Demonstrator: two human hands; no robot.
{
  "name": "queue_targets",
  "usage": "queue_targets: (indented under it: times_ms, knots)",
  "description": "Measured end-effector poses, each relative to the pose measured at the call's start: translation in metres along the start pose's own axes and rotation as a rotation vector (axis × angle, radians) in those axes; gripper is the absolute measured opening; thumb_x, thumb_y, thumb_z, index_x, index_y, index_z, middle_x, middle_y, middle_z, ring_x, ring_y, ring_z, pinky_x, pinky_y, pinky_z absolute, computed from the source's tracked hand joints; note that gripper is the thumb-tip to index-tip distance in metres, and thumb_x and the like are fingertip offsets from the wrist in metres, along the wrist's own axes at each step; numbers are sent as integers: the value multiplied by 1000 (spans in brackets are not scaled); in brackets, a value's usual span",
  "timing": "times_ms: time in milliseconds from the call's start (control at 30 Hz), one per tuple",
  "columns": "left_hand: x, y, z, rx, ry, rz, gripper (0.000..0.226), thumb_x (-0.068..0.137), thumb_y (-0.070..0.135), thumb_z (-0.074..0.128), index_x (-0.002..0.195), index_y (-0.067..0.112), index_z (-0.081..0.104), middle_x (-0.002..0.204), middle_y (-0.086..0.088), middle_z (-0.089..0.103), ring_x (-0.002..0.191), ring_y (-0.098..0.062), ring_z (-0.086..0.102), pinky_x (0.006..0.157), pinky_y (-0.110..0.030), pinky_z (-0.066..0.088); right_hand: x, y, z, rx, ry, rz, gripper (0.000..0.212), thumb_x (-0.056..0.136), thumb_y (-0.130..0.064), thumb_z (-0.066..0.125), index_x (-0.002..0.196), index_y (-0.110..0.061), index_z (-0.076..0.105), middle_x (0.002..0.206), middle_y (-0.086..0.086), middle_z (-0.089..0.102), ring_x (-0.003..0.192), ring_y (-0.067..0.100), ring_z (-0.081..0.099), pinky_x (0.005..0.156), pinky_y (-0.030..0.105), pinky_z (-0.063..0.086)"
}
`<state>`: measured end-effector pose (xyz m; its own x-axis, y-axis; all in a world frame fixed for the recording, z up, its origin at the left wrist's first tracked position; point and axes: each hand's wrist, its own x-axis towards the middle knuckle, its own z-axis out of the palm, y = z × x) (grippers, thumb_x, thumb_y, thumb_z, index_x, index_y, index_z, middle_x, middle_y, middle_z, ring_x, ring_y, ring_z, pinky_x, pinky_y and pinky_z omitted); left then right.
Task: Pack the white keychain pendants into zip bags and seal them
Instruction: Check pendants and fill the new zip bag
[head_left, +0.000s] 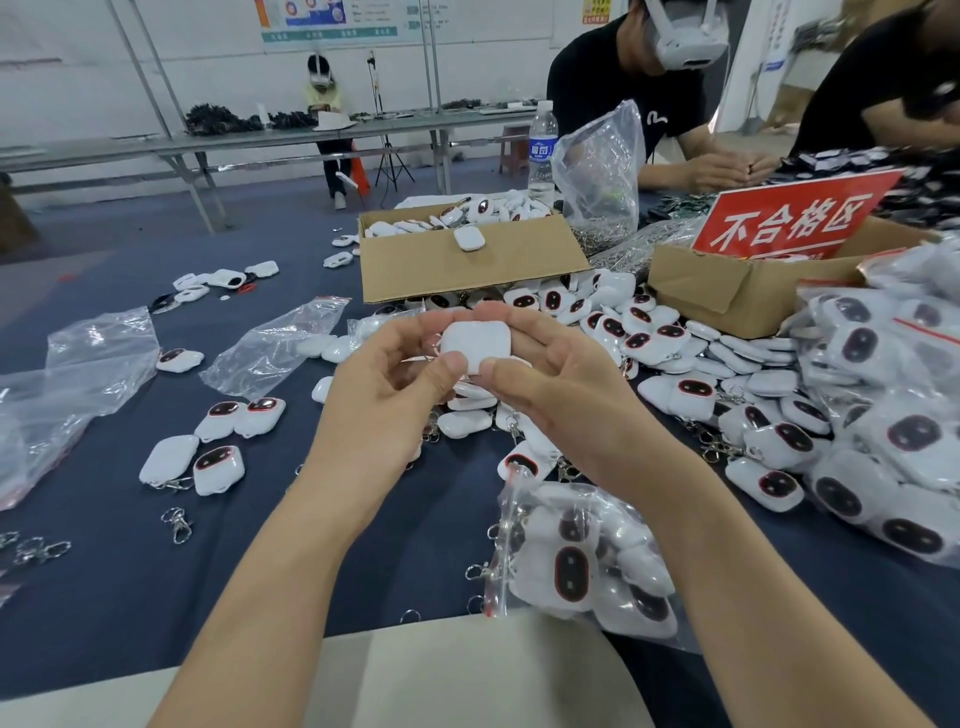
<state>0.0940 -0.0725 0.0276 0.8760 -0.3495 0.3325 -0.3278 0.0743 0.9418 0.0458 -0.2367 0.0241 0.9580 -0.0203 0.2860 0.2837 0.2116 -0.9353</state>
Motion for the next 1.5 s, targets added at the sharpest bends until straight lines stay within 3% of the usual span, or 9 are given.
queue_targets:
  times_ms: [300, 400, 533, 633, 800, 933, 1100, 1233, 1500]
  knots:
    - [-1, 3, -1, 31, 34, 31, 27, 96, 8, 66, 97, 35, 68, 94, 12, 74, 81, -9, 67, 77, -26, 58, -1, -3, 7, 178, 36, -14, 32, 99, -4, 55, 91, -22, 80, 106, 2, 78, 98, 13, 74, 82, 18, 56]
    - [-2, 2, 1, 71, 43, 53, 20, 98, 15, 65, 105, 33, 68, 104, 10, 73, 89, -10, 68, 85, -36, 58, 0, -3, 7, 183, 91, 8, 21, 101, -5, 54, 99, -13, 74, 100, 6, 78, 91, 14, 74, 77, 18, 58]
    - [-4, 6, 8, 155, -119, 157, 35, 91, 15, 70, 119, 36, 68, 127, 9, 63, 103, -7, 66, 88, -26, 55, 4, -3, 4, 181, 203, 37, 19, 103, -11, 54, 112, -4, 69, 112, 18, 74, 92, 17, 73, 75, 20, 59]
    - [-6, 7, 11, 307, -77, 194, 22, 97, 15, 67, 112, 31, 70, 115, 11, 68, 97, -3, 67, 84, -19, 54, 3, -6, -5, 103, 209, 110, 23, 103, -21, 54, 105, -8, 72, 95, 10, 78, 82, 15, 75, 72, 20, 60]
    - [0, 7, -17, 616, -176, -170, 27, 102, 36, 55, 85, 22, 72, 65, 8, 69, 59, -4, 60, 59, -14, 48, -5, -8, -33, -601, 44, 314, 27, 101, -37, 55, 97, -18, 74, 90, -5, 78, 78, 13, 73, 73, 28, 60]
    - [-7, 0, -30, 525, -509, -544, 25, 104, 21, 55, 95, 9, 74, 68, 1, 69, 62, -6, 62, 64, -20, 54, -11, -10, -40, -974, -131, 499, 17, 96, -40, 65, 87, -30, 76, 88, -9, 77, 81, 12, 72, 76, 28, 57]
    - [-13, -1, -17, 360, -725, -618, 23, 104, 14, 53, 108, 3, 73, 81, -1, 71, 75, -9, 67, 73, -22, 57, -10, -14, -37, -980, -191, 577, 12, 90, -34, 73, 79, -37, 75, 87, -8, 76, 85, 15, 73, 84, 38, 61]
    - [-16, -4, -8, 157, -710, -653, 23, 102, 8, 55, 123, 6, 65, 90, -10, 72, 76, -13, 69, 71, -22, 57, -12, -19, -36, -999, -245, 583, 4, 89, -34, 74, 93, -35, 75, 94, -8, 75, 89, 16, 72, 89, 42, 60]
    - [-15, -8, 6, 144, -625, -708, 15, 98, 18, 64, 97, 5, 73, 80, -4, 69, 67, -7, 64, 62, -17, 54, -15, -20, -37, -963, -259, 575, 12, 91, -31, 74, 102, -32, 73, 95, -7, 74, 94, 21, 72, 87, 39, 60]
